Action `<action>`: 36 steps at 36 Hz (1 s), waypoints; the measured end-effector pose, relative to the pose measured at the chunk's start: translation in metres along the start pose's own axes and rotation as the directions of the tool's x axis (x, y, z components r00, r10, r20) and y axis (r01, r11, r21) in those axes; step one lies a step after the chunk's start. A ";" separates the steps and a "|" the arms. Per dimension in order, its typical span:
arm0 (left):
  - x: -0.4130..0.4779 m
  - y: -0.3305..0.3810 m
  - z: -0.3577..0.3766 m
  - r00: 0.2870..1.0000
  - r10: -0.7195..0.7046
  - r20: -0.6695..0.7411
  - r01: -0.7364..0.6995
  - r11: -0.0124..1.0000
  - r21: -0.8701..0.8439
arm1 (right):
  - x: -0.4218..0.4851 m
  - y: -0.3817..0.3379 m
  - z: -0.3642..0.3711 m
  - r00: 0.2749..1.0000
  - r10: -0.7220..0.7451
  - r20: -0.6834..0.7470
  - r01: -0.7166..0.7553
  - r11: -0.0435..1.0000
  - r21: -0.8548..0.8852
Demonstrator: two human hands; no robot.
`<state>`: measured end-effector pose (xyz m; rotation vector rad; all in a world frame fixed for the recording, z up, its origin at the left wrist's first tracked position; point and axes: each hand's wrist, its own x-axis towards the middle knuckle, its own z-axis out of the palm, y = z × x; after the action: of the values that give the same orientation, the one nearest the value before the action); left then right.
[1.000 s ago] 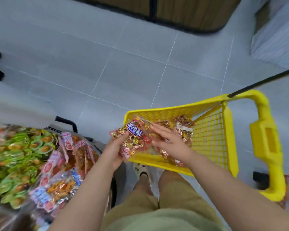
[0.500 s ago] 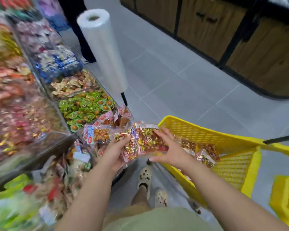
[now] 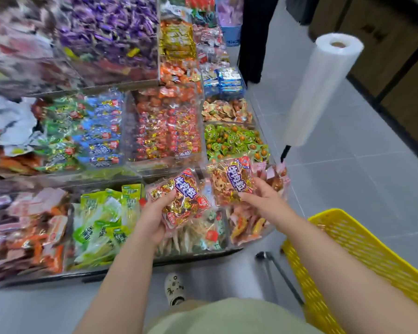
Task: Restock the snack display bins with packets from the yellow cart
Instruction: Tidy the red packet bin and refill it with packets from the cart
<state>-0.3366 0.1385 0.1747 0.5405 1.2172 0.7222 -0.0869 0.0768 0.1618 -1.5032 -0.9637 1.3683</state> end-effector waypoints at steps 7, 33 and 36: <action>0.018 0.072 -0.093 0.995 0.100 -0.009 -0.101 0.992 -0.070 | 0.064 -0.035 0.082 0.994 0.093 0.048 -0.096 0.994 0.054; 0.115 0.232 -0.178 0.977 0.189 0.101 -0.179 0.979 -0.101 | 0.282 -0.159 0.158 0.899 -0.173 -0.402 0.007 0.924 -0.383; 0.128 0.248 -0.173 0.975 0.188 0.116 -0.180 0.981 -0.074 | 0.322 -0.164 0.165 0.905 -0.138 -0.403 -0.026 0.927 -0.374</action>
<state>-0.5319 0.3985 0.2235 0.6422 1.0354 0.8686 -0.2179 0.4492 0.2069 -1.9392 -1.0072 0.7829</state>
